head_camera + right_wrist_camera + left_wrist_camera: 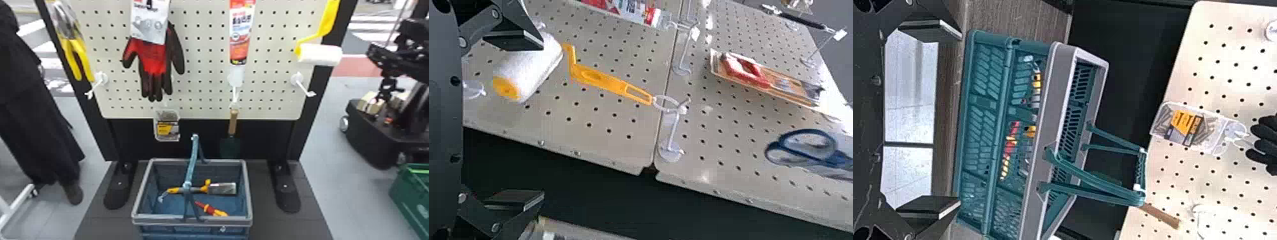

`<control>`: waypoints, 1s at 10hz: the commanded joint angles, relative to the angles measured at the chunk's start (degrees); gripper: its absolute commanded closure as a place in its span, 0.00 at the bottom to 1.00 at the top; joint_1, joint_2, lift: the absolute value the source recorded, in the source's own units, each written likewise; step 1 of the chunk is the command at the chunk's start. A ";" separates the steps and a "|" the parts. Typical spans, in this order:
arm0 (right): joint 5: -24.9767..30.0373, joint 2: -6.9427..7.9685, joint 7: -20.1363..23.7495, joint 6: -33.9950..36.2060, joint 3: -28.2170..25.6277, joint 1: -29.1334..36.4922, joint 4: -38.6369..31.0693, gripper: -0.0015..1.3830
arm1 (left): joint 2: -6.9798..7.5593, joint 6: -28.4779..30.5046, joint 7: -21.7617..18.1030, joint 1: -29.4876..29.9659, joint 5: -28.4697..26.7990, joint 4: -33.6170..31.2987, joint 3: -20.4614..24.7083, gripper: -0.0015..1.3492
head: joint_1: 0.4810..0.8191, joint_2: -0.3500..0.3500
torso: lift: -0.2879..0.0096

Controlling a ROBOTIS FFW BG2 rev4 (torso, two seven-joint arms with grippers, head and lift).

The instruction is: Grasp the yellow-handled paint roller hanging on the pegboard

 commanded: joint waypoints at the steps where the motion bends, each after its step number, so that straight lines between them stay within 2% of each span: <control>1: -3.80 -3.11 0.34 1.93 6.10 -6.46 5.29 0.17 | 0.52 -0.05 0.01 -0.66 0.50 0.00 -0.18 0.11 | 0.20 0.50 | 0.63; 2: -7.84 -5.04 0.60 2.72 9.97 -10.03 8.52 0.17 | 0.52 0.13 0.01 -0.66 0.59 0.00 -0.18 0.11 | 0.20 0.50 | 0.63; 4: -15.40 -7.33 0.78 3.34 17.18 -16.18 15.13 0.17 | 0.52 0.65 0.01 -0.54 0.86 0.00 -0.53 0.11 | 0.20 0.50 | 0.63; 5: -16.98 -8.12 0.78 4.13 20.26 -18.89 16.96 0.17 | 0.52 0.83 0.01 -0.54 0.86 0.00 -0.70 0.11 | 0.20 0.50 | 0.63; 6: -20.85 -8.73 0.78 4.04 23.42 -21.48 19.77 0.17 | 0.52 1.36 0.01 -1.03 0.94 0.00 -0.97 0.11 | 0.20 0.50 | 0.63; 8: -21.29 -9.00 0.87 4.04 25.27 -23.44 20.19 0.20 | 0.60 1.71 0.01 -1.52 0.94 0.28 -1.05 0.11 | 0.20 0.50 | 0.63; 10: -21.64 -9.00 0.95 4.39 25.18 -22.58 20.76 0.52 | 0.60 1.71 0.01 -1.27 1.03 0.28 -1.05 0.11 | 0.20 0.50 | 0.63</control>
